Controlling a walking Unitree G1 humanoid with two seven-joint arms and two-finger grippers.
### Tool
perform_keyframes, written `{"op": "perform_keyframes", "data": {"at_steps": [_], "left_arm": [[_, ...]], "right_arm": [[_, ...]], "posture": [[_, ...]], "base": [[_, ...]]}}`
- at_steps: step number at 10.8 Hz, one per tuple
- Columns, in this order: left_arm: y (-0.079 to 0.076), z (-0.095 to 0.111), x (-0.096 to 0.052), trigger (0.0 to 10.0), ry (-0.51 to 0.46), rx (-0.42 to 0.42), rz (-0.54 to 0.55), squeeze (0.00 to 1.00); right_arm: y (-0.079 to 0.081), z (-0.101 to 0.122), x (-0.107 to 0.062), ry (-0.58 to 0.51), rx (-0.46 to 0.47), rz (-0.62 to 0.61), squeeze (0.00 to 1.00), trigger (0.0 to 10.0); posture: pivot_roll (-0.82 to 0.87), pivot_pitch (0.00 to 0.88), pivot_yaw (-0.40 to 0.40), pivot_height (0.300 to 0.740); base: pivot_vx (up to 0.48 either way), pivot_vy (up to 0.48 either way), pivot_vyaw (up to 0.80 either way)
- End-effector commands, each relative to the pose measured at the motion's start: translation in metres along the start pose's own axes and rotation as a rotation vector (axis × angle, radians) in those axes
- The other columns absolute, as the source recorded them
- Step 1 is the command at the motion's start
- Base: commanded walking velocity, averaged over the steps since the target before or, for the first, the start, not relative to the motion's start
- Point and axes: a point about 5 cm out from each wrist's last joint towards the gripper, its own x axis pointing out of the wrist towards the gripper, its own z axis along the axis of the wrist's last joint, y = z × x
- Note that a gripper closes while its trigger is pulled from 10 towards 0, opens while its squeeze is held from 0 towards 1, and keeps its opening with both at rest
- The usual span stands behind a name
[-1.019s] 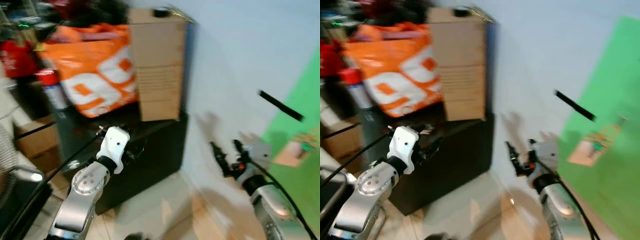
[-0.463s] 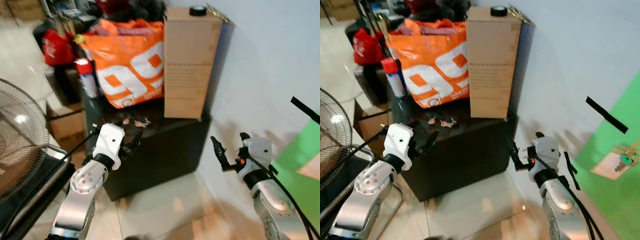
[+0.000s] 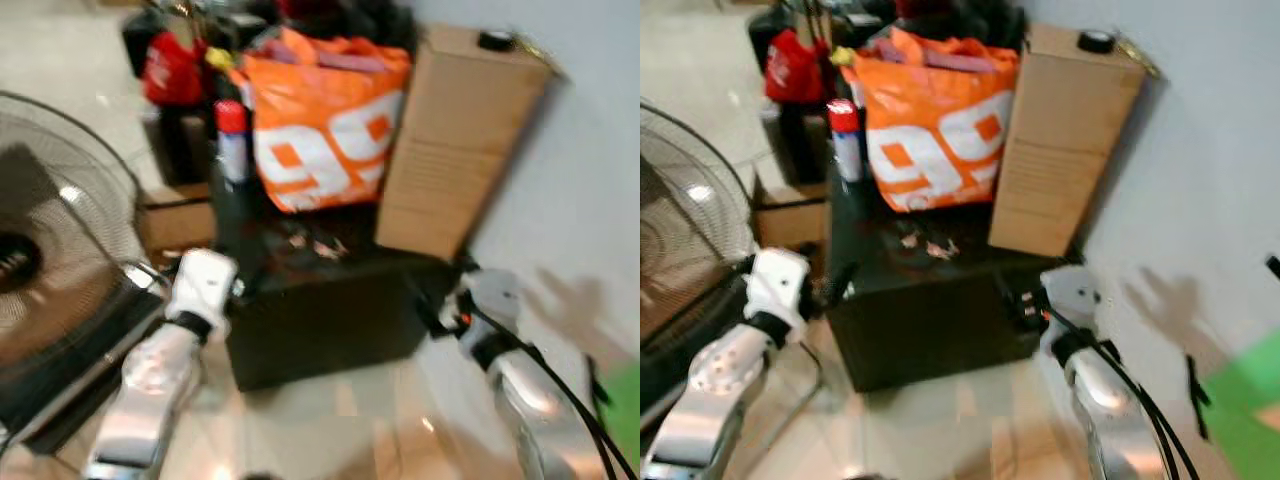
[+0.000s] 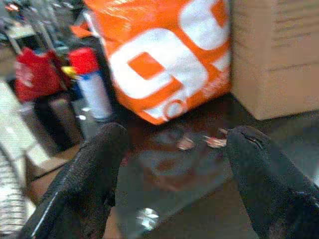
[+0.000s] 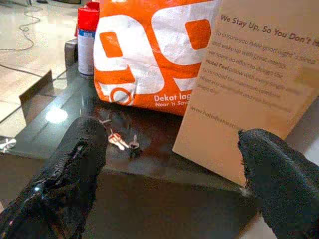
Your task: Hang keys on a hook
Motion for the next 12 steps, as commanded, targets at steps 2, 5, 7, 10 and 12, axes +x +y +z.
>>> {"op": "perform_keyframes", "data": {"at_steps": [2, 5, 7, 10, 12], "left_arm": [[-0.007, 0.004, 0.003, 10.0, -0.009, 0.006, -0.022, 0.0], [-0.006, 0.004, 0.003, 10.0, -0.005, 0.016, -0.024, 0.0], [-0.005, 0.005, 0.006, 10.0, -0.005, 0.019, -0.033, 0.0], [-0.005, 0.005, 0.009, 10.0, -0.007, 0.017, -0.036, 0.0], [-0.007, 0.007, 0.013, 10.0, -0.012, 0.016, -0.045, 0.0]], "right_arm": [[-0.007, -0.006, -0.003, 0.047, 0.001, -0.015, 1.0, 10.0], [-0.014, -0.008, -0.004, 0.045, 0.026, -0.11, 1.0, 10.0], [-0.017, -0.007, -0.005, 0.047, 0.035, -0.145, 1.0, 10.0], [-0.018, -0.005, -0.004, 0.045, 0.04, -0.143, 1.0, 10.0], [-0.02, -0.005, -0.005, 0.049, 0.039, -0.152, 1.0, 10.0]], "posture": [[-0.09, 0.0, -0.016, 0.74], [-0.09, 0.0, -0.016, 0.74], [-0.1, 0.0, -0.007, 0.74], [-0.11, 0.0, -0.005, 0.74], [-0.12, 0.0, -0.003, 0.74]], "base": [[0.324, 0.0, 0.62], [0.321, 0.0, 0.0], [0.322, 0.0, 0.0], [0.322, 0.0, 0.0], [0.321, 0.0, 0.0]]}}
